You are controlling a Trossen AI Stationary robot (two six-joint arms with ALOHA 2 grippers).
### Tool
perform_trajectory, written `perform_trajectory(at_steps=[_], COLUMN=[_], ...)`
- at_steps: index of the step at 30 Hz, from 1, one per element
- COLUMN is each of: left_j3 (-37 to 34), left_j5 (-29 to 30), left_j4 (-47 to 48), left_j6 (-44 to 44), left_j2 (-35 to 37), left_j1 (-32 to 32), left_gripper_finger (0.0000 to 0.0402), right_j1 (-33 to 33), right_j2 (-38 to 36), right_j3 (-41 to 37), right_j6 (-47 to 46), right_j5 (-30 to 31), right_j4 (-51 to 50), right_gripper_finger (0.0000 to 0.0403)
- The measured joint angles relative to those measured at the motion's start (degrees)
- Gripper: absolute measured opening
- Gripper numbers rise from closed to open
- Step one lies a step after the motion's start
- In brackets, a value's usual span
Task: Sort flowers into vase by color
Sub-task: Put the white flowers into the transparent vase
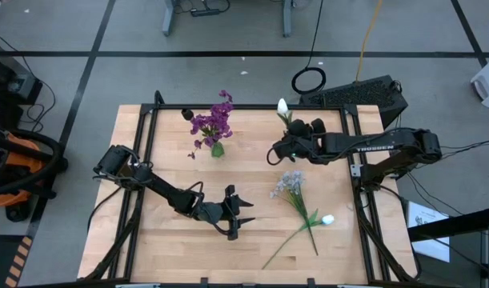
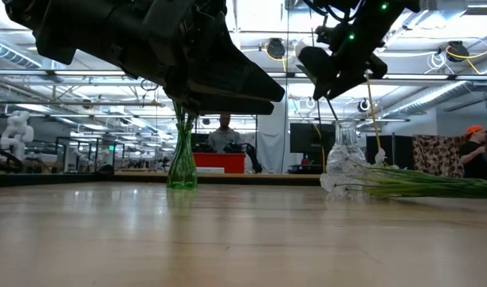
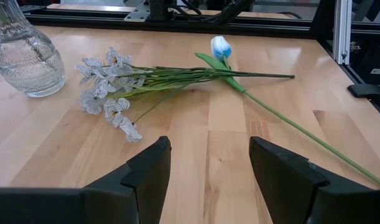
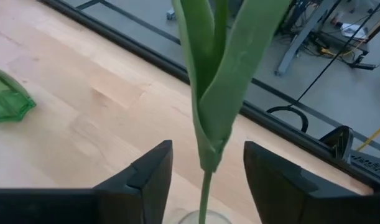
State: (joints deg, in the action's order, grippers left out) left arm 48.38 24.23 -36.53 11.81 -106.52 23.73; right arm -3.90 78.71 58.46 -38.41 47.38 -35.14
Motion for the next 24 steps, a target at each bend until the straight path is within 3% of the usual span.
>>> perform_trajectory(at_steps=[8, 20, 24], left_j3=[0.0, 0.0, 0.0], left_j5=[0.0, 0.0, 0.0], left_j4=[0.01, 0.06, 0.11], left_j6=[-0.08, -0.11, -0.11], left_j2=[0.0, 0.0, 0.0], left_j1=[0.0, -0.02, -0.02], left_gripper_finger=[0.0223, 0.0223, 0.0223], right_j1=[1.71, 10.88, 15.46], right_j2=[-4.25, -10.17, -10.63], right_j3=[0.0, 0.0, 0.0], right_j6=[-1.35, -17.3, -22.45], right_j5=[-4.51, -5.92, -11.79], right_j4=[-2.98, -19.96, -23.0], right_gripper_finger=[0.0218, 0.0226, 0.0226])
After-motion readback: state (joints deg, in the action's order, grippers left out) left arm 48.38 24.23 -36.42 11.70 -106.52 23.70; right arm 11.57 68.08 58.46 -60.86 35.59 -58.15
